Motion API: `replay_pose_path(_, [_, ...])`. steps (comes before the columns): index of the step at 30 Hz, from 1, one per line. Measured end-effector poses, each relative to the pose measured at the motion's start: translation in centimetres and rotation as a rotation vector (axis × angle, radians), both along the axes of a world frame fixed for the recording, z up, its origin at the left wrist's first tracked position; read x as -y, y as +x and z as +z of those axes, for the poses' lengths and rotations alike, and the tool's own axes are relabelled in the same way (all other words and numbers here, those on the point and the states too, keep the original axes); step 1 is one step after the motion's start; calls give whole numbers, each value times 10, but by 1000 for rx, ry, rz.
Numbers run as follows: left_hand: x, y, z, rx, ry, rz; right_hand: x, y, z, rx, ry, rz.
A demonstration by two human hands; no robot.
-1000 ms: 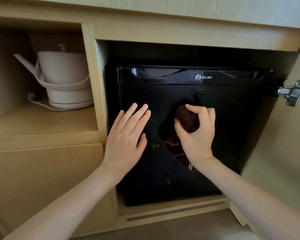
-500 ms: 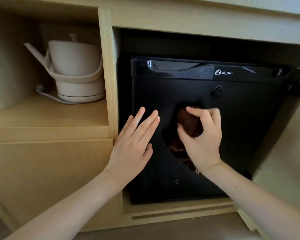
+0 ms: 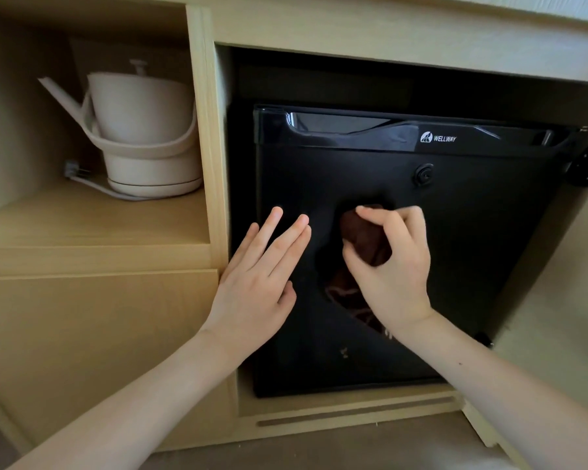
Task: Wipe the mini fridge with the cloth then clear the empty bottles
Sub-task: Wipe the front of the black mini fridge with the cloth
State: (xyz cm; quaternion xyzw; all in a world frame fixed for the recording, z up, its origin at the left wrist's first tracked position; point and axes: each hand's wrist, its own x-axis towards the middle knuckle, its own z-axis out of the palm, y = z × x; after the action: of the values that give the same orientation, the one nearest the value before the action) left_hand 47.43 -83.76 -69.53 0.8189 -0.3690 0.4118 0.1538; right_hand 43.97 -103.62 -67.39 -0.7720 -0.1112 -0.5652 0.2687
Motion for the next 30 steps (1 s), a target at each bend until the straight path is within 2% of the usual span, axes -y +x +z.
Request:
replay_pose_path(2, [1, 0, 0, -6, 5, 0, -4, 0, -6, -17, -17, 8])
replay_pose_path(7, [1, -3, 2, -32, 8, 6, -2, -19, -58, -241, -348, 46])
replay_pose_path(9, [0, -2, 2, -37, 7, -5, 2, -19, -49, -226, -279, 43])
replay_pose_path(12, [-1, -1, 1, -29, 10, -9, 2, -12, -12, -57, 21, 10])
replay_pose_path(15, [0, 0, 1, -23, 8, -4, 0, -4, 10, 28, 172, -1])
replay_pose_path(17, [1, 0, 1, -21, 8, 2, -5, -5, -2, -14, 144, 14])
replay_pose_path(20, [1, -2, 2, -26, -2, 11, -7, -15, -35, -147, -43, 44])
replay_pose_path(22, [1, -3, 3, -24, -3, 16, -3, -17, -36, -176, -87, 40])
replay_pose_path(27, [0, -2, 2, 6, 7, 26, 4, -7, 12, 44, 128, -36])
replay_pose_path(30, [1, -1, 0, 20, 6, 41, 0, -3, 9, 33, 108, -30])
